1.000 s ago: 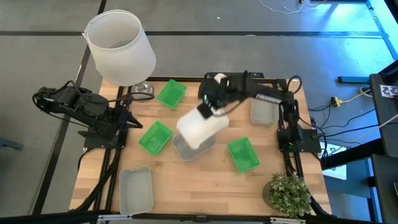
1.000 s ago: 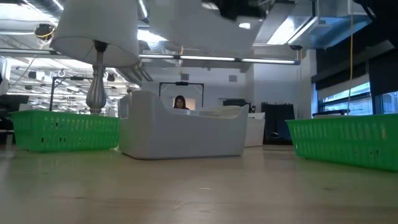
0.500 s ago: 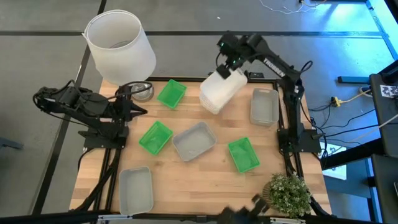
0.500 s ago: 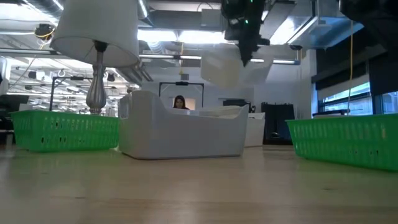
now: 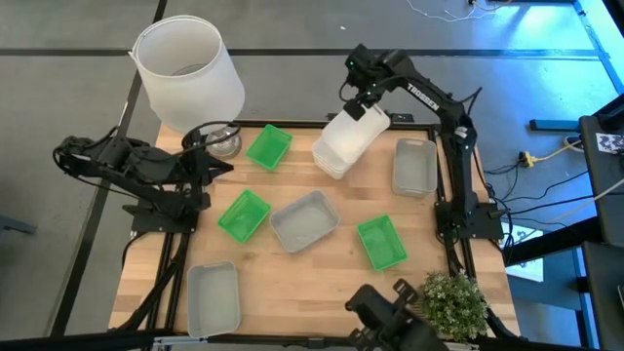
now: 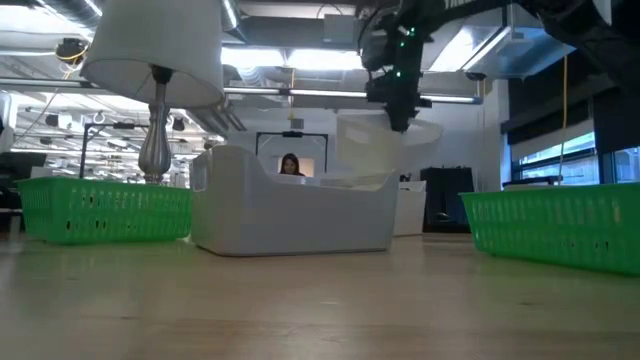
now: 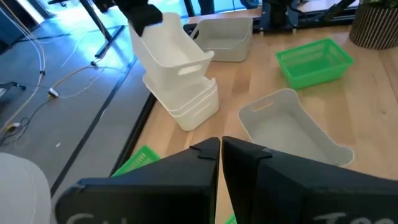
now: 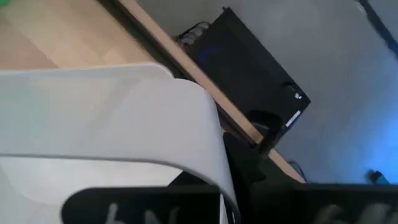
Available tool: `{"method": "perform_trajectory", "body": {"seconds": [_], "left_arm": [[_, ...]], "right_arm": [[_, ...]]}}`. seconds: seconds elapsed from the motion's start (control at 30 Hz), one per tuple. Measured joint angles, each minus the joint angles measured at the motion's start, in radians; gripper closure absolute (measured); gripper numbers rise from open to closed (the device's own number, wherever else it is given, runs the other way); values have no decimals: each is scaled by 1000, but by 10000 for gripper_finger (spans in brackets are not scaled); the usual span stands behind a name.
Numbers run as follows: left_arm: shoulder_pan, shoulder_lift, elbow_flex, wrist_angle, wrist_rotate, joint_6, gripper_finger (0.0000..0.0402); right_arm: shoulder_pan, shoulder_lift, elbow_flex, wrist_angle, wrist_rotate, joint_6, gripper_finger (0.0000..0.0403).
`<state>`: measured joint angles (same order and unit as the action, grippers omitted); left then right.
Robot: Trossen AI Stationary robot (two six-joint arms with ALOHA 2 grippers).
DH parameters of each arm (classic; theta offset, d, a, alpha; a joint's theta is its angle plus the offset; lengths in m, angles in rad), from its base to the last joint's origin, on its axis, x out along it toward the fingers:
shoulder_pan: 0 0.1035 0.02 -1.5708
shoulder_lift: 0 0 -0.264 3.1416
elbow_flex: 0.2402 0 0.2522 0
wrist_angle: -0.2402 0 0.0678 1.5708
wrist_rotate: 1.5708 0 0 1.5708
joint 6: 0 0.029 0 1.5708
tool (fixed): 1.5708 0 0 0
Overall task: Stack baskets by color
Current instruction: Stack the bottom white bin on the white bins
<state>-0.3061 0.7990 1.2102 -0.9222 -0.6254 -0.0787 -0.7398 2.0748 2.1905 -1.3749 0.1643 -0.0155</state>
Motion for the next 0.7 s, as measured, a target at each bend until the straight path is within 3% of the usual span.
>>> {"method": "perform_trajectory", "body": {"seconds": [0.4, 0.7], "left_arm": [[0, 8, 0, 1, -18, -27, 390], [0, 8, 0, 1, -21, -28, 390]], "right_arm": [[-4, 1, -186, 150, -117, -35, 403], [-4, 1, -233, 162, -115, -45, 384]]}}
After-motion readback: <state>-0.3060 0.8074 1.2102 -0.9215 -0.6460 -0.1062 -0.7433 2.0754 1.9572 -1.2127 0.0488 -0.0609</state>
